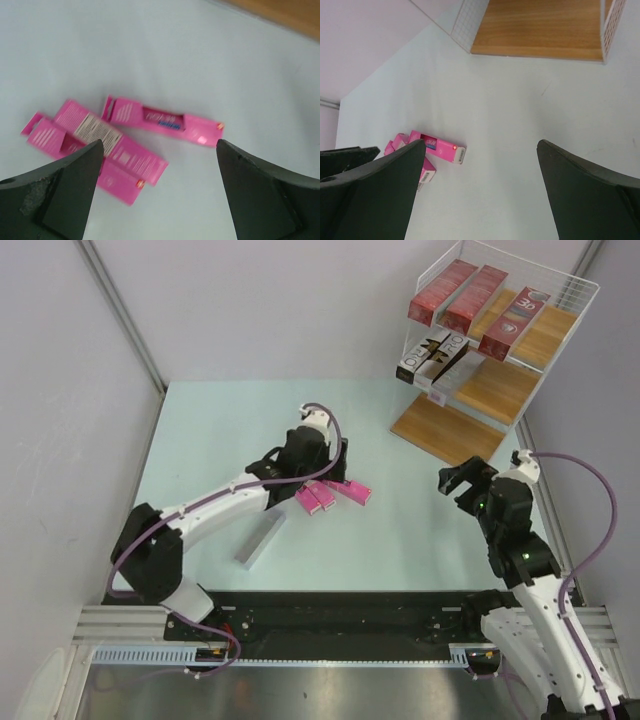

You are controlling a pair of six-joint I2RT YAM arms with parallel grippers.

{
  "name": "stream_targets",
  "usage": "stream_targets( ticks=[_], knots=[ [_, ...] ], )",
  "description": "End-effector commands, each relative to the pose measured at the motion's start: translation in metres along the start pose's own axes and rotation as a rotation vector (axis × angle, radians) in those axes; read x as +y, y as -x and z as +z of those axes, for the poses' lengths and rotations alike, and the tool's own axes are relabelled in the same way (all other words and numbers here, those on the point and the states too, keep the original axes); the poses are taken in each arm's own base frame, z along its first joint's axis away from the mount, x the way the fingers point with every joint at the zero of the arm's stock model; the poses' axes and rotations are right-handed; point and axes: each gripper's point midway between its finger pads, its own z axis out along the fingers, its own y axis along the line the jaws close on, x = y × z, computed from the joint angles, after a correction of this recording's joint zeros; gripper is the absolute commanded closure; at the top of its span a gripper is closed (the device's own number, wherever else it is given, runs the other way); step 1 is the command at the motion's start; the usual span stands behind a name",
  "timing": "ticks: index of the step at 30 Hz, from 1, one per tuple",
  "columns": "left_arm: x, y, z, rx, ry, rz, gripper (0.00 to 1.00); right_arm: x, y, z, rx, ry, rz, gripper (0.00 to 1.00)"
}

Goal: Place and organize the toothpastes onto the shelf
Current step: Place the toothpaste on the shelf, then pick up the toothpaste from the center of the board.

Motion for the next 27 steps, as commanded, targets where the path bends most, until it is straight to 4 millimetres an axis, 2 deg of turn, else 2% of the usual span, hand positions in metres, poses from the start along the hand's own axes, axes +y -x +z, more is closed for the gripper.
stream_targets(
  ticks=[1,2,3,7,11,15,20,24,27],
  knots=[
    [0.052,-0.042,-0.042,0.136,0.184,0.037,0.0,0.014,-0.022,0.019,0.07,0.061,0.027,0.0],
    [0.057,-0.044,-0.05,0.14,0.197,0.012,0.0,0.013,-0.027,0.023,0.088,0.056,0.027,0.0],
    [0.068,-0.058,-0.055,0.17,0.223,0.006,0.0,0.015,-0.03,0.025,0.095,0.063,0.026,0.0],
    [0.096,-0.089,-0.079,0.228,0.277,-0.071,0.0,0.018,-0.035,0.029,0.11,0.069,0.023,0.0],
    [0.12,-0.104,-0.1,0.221,0.313,-0.176,0.0,0.02,-0.036,0.03,0.112,0.076,0.021,0.0],
    [0.132,-0.118,-0.113,0.235,0.323,-0.202,0.01,0.019,-0.038,0.03,0.119,0.076,0.017,0.0],
    [0.132,-0.136,-0.113,0.285,0.313,-0.204,0.0,0.019,-0.039,0.03,0.122,0.077,0.016,0.0],
    [0.128,-0.152,-0.105,0.324,0.279,-0.205,0.01,0.018,-0.039,0.029,0.121,0.076,0.012,0.0],
    [0.127,-0.17,-0.1,0.371,0.268,-0.202,0.05,0.018,-0.038,0.027,0.116,0.078,0.01,0.0]
  ],
)
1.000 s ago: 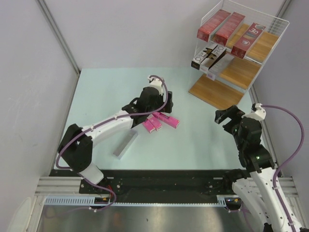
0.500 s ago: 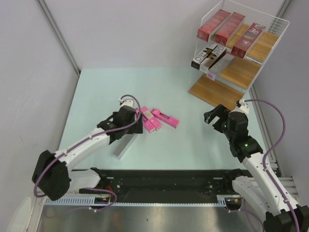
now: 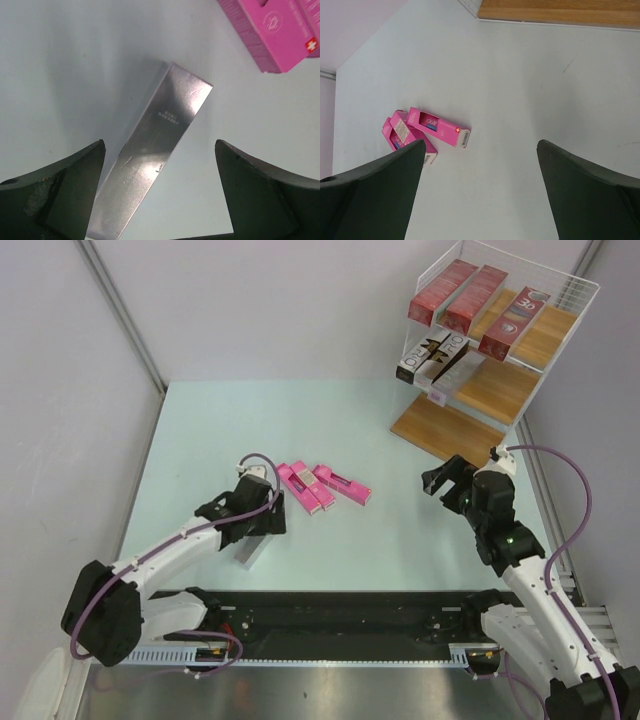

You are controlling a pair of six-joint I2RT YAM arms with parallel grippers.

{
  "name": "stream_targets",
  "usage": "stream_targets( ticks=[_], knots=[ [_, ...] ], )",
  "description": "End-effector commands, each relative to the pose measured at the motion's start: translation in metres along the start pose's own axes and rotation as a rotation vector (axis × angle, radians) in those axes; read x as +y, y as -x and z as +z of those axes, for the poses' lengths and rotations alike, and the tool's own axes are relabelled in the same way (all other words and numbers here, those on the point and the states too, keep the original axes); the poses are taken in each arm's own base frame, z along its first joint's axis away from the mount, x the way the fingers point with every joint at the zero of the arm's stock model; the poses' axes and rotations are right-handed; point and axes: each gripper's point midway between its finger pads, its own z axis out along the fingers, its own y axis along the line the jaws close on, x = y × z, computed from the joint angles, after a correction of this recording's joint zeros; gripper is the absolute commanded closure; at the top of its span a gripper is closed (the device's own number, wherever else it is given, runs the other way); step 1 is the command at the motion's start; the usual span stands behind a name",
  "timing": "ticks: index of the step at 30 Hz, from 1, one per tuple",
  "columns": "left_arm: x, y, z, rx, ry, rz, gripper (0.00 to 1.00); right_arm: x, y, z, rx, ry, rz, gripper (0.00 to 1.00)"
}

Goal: Place and organize the toothpastes onto the shelf
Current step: Pick up the toothpaste from the center of the board.

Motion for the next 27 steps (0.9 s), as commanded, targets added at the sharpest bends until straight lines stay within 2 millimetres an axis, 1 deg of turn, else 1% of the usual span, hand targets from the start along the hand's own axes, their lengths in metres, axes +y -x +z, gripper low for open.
stream_targets(
  ticks=[1,2,3,5,6,8,9,11,12,14,15,17,18,20,23,24,26,27],
  knots=[
    [-0.005,-0.019,0.015,0.058,-0.036,-0.006,0.07,0.007,0.009,-0.004,-0.037,0.029,-0.003,0.0],
    [-0.007,-0.021,0.016,0.065,-0.043,-0.003,0.09,0.007,0.009,-0.004,-0.037,0.029,-0.003,0.0],
    [-0.008,-0.021,0.018,0.06,-0.049,-0.004,0.13,0.006,0.008,-0.004,-0.035,0.026,-0.007,0.0],
    [-0.006,-0.026,0.022,0.073,-0.044,-0.002,0.19,0.006,0.008,-0.004,-0.035,0.026,-0.008,0.0],
    [-0.007,-0.027,0.023,0.074,-0.046,0.001,0.25,0.006,0.008,-0.004,-0.035,0.026,-0.008,0.0],
    [-0.004,-0.032,0.028,0.09,-0.036,0.008,0.3,0.006,0.008,-0.003,-0.034,0.027,-0.008,0.0],
    [-0.004,-0.034,0.03,0.096,-0.034,0.014,0.37,0.006,0.008,-0.003,-0.036,0.028,-0.008,0.0],
    [-0.003,-0.038,0.034,0.109,-0.033,0.024,0.44,0.008,0.008,-0.004,-0.035,0.035,-0.01,0.0],
    [-0.005,-0.038,0.035,0.11,-0.043,0.027,0.51,0.007,0.008,-0.003,-0.035,0.033,-0.012,0.0],
    [-0.005,-0.042,0.039,0.122,-0.044,0.035,0.54,0.007,0.008,-0.003,-0.032,0.034,-0.016,0.0],
    [-0.006,-0.043,0.04,0.126,-0.045,0.036,0.57,0.007,0.006,-0.004,-0.028,0.035,-0.019,0.0],
    [-0.008,-0.043,0.042,0.128,-0.055,0.036,0.6,0.008,0.008,-0.005,-0.033,0.037,-0.021,0.0],
    [-0.009,-0.044,0.042,0.129,-0.061,0.036,0.64,0.008,0.008,-0.005,-0.032,0.041,-0.024,0.0],
    [-0.014,-0.041,0.041,0.126,-0.083,0.036,0.69,0.009,0.007,-0.005,-0.027,0.052,-0.039,0.0],
    [-0.02,-0.032,0.035,0.108,-0.107,0.032,0.72,0.012,0.005,-0.004,-0.018,0.066,-0.048,0.0],
    [-0.023,-0.022,0.03,0.08,-0.118,0.027,0.73,0.014,0.005,-0.005,-0.014,0.079,-0.051,0.0],
    [-0.022,-0.016,0.024,0.063,-0.11,0.027,0.74,0.017,0.006,-0.005,-0.015,0.095,-0.055,0.0],
    [-0.025,-0.003,0.016,0.024,-0.123,0.023,0.74,0.018,0.004,-0.005,-0.006,0.103,-0.06,0.0]
  ],
)
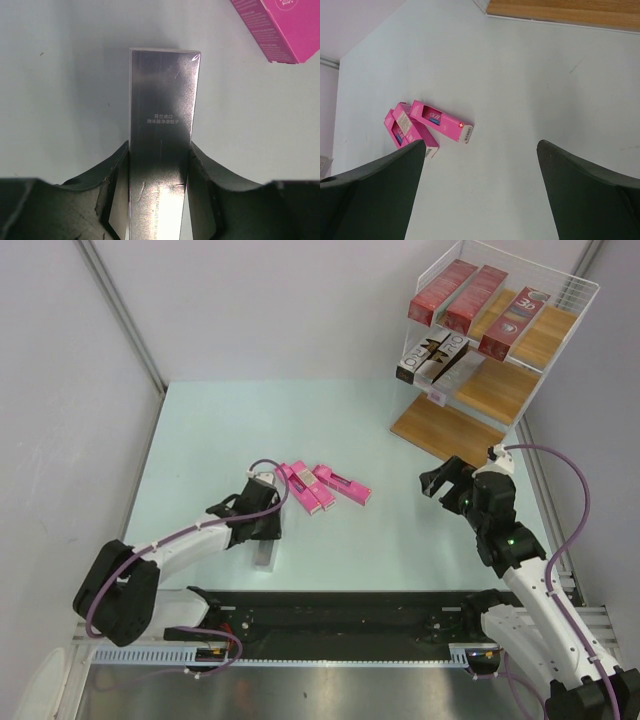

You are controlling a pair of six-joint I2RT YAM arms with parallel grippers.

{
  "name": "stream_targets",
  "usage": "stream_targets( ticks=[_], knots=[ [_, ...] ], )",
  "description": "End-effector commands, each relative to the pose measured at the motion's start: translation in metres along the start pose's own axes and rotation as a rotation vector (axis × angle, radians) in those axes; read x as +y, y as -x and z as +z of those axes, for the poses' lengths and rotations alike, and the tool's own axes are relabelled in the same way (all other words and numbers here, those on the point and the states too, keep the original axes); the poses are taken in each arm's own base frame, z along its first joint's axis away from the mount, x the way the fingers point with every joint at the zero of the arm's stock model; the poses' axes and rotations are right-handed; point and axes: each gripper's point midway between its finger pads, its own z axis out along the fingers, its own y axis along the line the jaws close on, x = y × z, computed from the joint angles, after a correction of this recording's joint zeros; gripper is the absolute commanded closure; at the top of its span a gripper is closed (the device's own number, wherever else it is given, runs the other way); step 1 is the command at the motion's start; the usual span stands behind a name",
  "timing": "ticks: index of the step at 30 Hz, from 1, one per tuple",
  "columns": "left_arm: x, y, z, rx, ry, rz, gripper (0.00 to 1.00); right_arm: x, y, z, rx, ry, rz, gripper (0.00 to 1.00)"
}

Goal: Place and organize the toothpastes onto the shelf
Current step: Pick up the toothpaste from the center of the board.

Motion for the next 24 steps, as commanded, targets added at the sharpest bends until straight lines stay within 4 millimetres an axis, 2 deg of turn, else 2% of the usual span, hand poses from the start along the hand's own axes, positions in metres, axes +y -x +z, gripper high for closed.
stream_targets(
  ticks=[1,4,8,9,10,12,13,14,15,18,19,20,21,22,23,24],
  knots=[
    [-0.017,0.033,-0.025,-0.09,-0.075,-0.003,0.74,0.016,0.005,-0.002,-0.011,0.082,-0.035,0.01],
    [-0.026,0.054,-0.043,-0.159,-0.116,0.004,0.75,0.026,0.005,-0.004,-0.004,0.143,-0.062,0.0],
    [-0.057,0.076,-0.061,-0.237,-0.282,0.017,0.75,0.044,0.005,-0.01,0.006,0.242,-0.092,0.0],
    [-0.074,0.076,-0.068,-0.227,-0.376,0.03,0.75,0.049,0.003,-0.013,0.017,0.273,-0.099,0.0],
    [-0.086,0.085,-0.074,-0.263,-0.435,0.033,0.75,0.053,0.005,-0.016,0.009,0.299,-0.113,0.0],
    [-0.108,0.088,-0.083,-0.255,-0.555,0.052,0.75,0.067,0.005,-0.024,0.013,0.38,-0.136,0.0],
    [-0.118,0.097,-0.089,-0.285,-0.607,0.054,0.75,0.072,0.003,-0.027,0.016,0.42,-0.155,0.0],
    [-0.126,0.099,-0.091,-0.288,-0.646,0.058,0.76,0.081,0.006,-0.031,-0.003,0.473,-0.169,0.0],
    [-0.133,0.102,-0.095,-0.298,-0.688,0.061,0.76,0.09,0.001,-0.038,0.02,0.54,-0.182,0.0],
    [-0.165,0.115,-0.118,-0.329,-0.883,0.09,0.76,0.11,-0.003,-0.053,0.029,0.686,-0.21,0.0],
    [-0.175,0.114,-0.129,-0.315,-0.958,0.099,0.76,0.113,-0.005,-0.055,0.036,0.716,-0.214,0.0],
    [-0.186,0.124,-0.144,-0.361,-1.03,0.126,0.76,0.121,-0.008,-0.061,0.051,0.772,-0.223,0.0],
    [-0.193,0.124,-0.147,-0.355,-1.071,0.135,0.76,0.123,-0.01,-0.063,0.058,0.799,-0.229,0.0],
    [-0.201,0.122,-0.159,-0.346,-1.144,0.152,0.76,0.126,-0.012,-0.065,0.067,0.824,-0.233,0.0],
    [-0.211,0.129,-0.175,-0.392,-1.21,0.182,0.76,0.131,-0.014,-0.07,0.079,0.87,-0.241,0.0],
    [-0.217,0.13,-0.18,-0.393,-1.251,0.194,0.75,0.134,-0.016,-0.071,0.088,0.891,-0.241,0.0]
  ],
)
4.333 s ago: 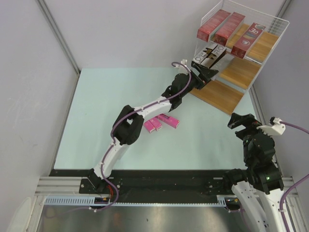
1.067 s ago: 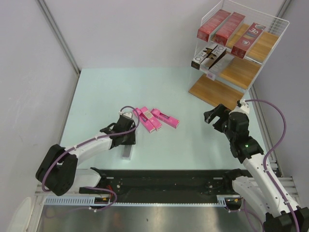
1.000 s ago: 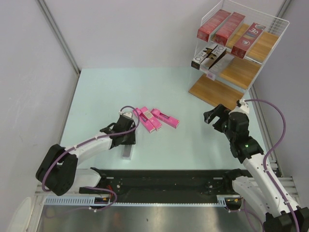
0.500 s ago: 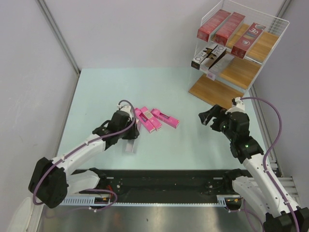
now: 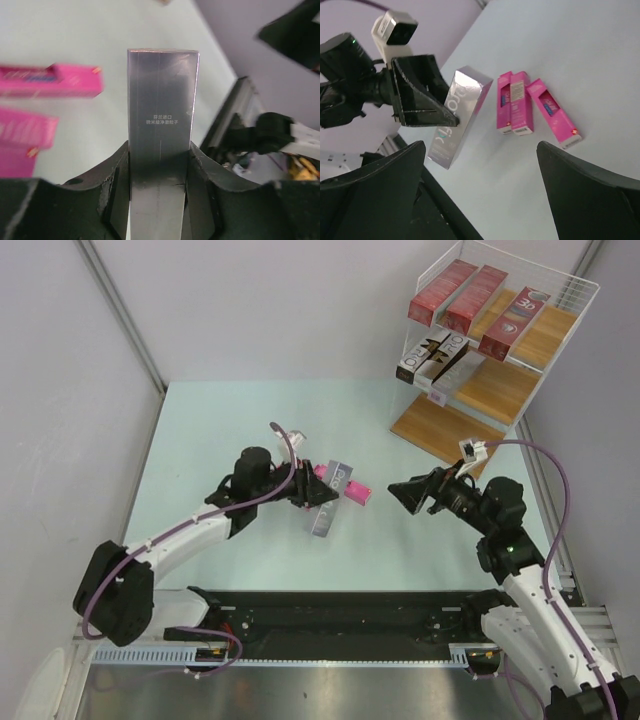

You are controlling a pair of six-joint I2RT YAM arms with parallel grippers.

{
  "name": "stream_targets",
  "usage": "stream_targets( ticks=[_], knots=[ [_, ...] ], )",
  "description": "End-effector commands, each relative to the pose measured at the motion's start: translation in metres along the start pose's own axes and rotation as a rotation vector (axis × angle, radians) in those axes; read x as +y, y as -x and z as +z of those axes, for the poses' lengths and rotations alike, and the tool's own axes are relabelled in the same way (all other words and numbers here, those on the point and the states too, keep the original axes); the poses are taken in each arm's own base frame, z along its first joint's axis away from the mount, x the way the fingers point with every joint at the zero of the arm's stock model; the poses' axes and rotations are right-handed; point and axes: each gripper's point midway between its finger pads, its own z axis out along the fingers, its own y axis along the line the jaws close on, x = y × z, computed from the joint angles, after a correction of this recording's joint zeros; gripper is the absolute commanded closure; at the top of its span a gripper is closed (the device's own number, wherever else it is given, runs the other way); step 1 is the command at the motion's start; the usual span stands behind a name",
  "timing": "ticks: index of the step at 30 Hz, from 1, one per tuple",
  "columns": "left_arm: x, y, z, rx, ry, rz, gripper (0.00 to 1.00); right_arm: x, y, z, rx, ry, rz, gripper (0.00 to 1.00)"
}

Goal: Place and organize the toothpastes onto the shelf
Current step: Pick up the toothpaste from the center of the board.

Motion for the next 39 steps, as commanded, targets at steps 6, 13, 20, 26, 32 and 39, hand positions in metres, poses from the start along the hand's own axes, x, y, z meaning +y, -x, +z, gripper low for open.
stream_targets(
  ticks=[6,13,20,26,32,39],
  knots=[
    [-0.151,0.052,0.001,-0.045,-0.632,0.195,0.75,0.058,0.001,-0.003,0.023,0.364,-0.07,0.0],
    [-0.184,0.032,0.016,0.018,-0.732,0.232,0.75,0.072,0.005,-0.009,0.0,0.435,-0.08,0.0],
    [-0.189,0.029,0.016,0.028,-0.753,0.229,0.75,0.079,0.009,-0.012,-0.017,0.468,-0.076,0.1],
    [-0.19,0.029,0.016,0.029,-0.757,0.23,0.75,0.083,0.009,-0.012,-0.012,0.491,-0.069,0.43],
    [-0.188,0.027,0.02,0.04,-0.757,0.216,0.74,0.083,0.011,-0.011,-0.017,0.491,-0.069,0.66],
    [-0.181,0.022,0.025,0.056,-0.728,0.206,0.5,0.085,0.014,-0.014,-0.029,0.495,-0.067,0.73]
  ],
)
